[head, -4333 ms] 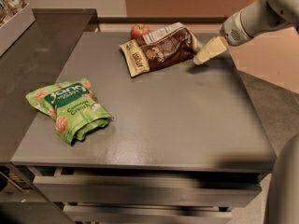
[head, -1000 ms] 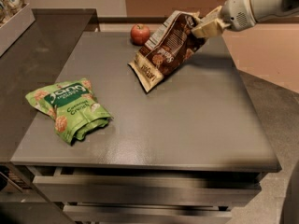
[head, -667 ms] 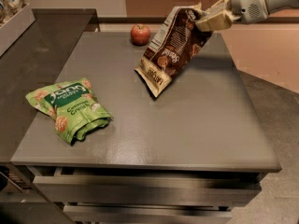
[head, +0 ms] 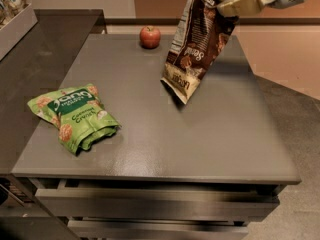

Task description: Pick brown chip bag

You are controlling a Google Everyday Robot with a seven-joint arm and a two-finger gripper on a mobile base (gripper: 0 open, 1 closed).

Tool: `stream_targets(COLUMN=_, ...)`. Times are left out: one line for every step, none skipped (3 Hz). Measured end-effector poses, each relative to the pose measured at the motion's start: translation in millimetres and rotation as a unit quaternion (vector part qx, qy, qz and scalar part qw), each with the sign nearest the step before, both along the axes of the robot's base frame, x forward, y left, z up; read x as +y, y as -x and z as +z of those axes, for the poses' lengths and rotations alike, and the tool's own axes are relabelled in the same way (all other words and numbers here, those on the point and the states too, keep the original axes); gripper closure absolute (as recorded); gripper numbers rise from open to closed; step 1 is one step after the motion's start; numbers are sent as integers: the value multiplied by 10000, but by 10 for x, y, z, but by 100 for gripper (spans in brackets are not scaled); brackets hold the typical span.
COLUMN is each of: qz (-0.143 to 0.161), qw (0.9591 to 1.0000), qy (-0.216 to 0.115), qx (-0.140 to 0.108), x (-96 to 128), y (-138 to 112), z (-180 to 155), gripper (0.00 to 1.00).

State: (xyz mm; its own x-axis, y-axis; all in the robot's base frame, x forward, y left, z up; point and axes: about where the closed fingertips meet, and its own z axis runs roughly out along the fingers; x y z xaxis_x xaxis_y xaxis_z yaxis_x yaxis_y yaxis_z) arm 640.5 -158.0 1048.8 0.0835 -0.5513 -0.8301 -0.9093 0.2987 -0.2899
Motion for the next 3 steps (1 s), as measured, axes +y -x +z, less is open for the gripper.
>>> stream_targets(qz=70, qw=9998, qy=-48, qx=-176, x=-11, y=15, z=168, gripper=100)
stream_targets(qz=147, qw=9986, qy=-183, qx=-463, x=-61, y=-14, z=399, gripper=100)
stream_targets(qz=147, qw=9986, qy=-183, qx=-463, x=-61, y=-14, z=399, gripper=100)
